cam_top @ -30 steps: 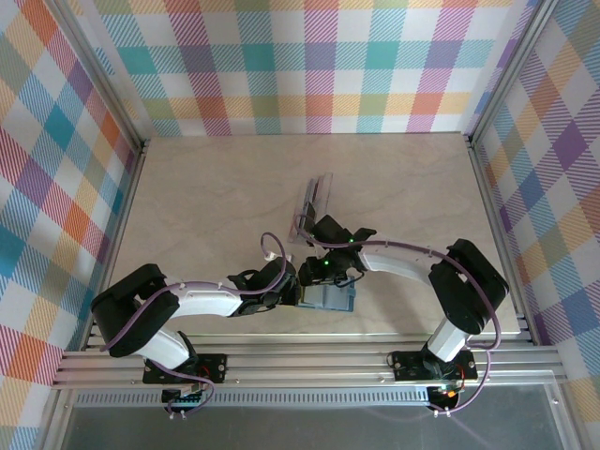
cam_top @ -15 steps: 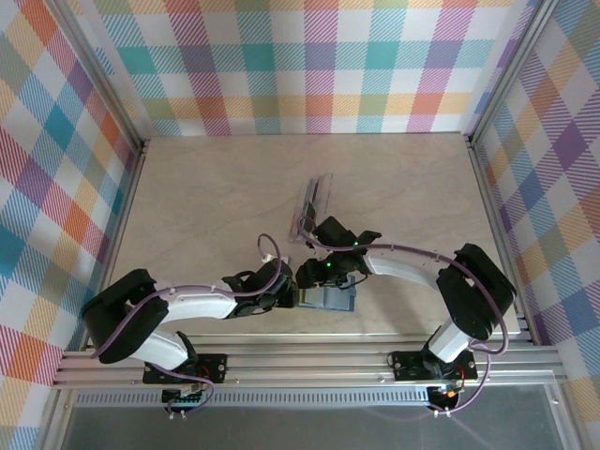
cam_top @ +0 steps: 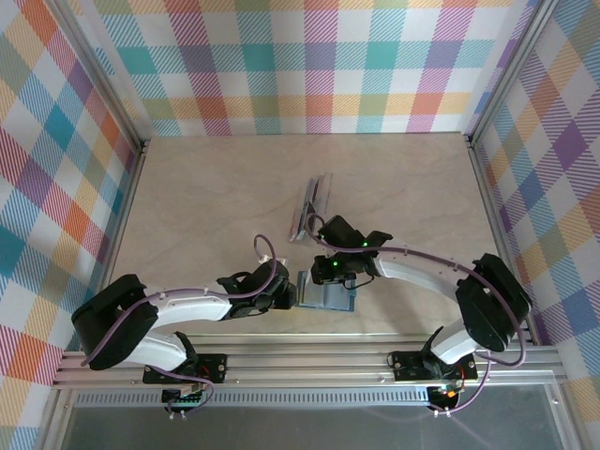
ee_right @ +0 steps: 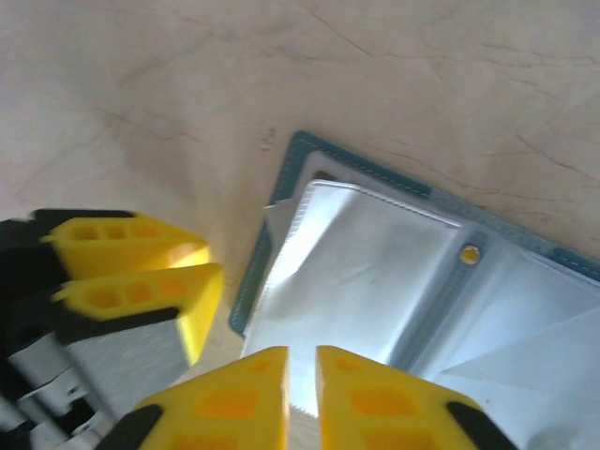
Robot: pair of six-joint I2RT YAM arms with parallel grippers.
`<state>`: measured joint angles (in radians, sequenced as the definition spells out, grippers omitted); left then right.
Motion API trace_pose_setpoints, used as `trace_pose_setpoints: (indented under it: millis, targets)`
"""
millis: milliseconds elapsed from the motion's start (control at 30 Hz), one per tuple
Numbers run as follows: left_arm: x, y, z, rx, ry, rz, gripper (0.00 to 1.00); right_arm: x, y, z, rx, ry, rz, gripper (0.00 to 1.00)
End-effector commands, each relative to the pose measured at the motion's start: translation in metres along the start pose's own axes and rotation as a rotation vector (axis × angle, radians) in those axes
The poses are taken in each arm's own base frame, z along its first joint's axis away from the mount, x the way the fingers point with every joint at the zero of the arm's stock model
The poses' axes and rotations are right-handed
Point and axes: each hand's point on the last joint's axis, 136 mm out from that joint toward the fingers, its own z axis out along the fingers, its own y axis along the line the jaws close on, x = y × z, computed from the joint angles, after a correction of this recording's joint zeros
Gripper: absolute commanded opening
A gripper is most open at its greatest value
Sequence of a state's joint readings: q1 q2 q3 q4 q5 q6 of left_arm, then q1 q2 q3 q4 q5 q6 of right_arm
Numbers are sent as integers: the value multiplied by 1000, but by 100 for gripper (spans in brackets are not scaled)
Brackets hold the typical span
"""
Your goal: Put the credit cards into the card holder
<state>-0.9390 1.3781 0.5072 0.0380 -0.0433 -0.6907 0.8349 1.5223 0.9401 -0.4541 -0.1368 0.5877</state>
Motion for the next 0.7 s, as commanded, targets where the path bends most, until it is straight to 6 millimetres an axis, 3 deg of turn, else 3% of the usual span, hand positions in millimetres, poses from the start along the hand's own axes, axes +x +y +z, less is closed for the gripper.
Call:
trace_pose_setpoints:
  millis: [0,200,333,533,667]
  targets:
    - [0,5,-1,-11,9,4,24,7,-13,16,67,49,9,13]
    - [3,3,11,2,38,-2,22,3,-7,40,61,89,4,12]
    - [5,4,16,0,46,-4,22,5,-7,49,62,105,2,17]
    - [7,1,22,9,62,-7,21,1,-8,38,90,82,-10,22]
    - [-6,6,10,-12,26,-32,21,-8,-6,20,117,42,-32,24]
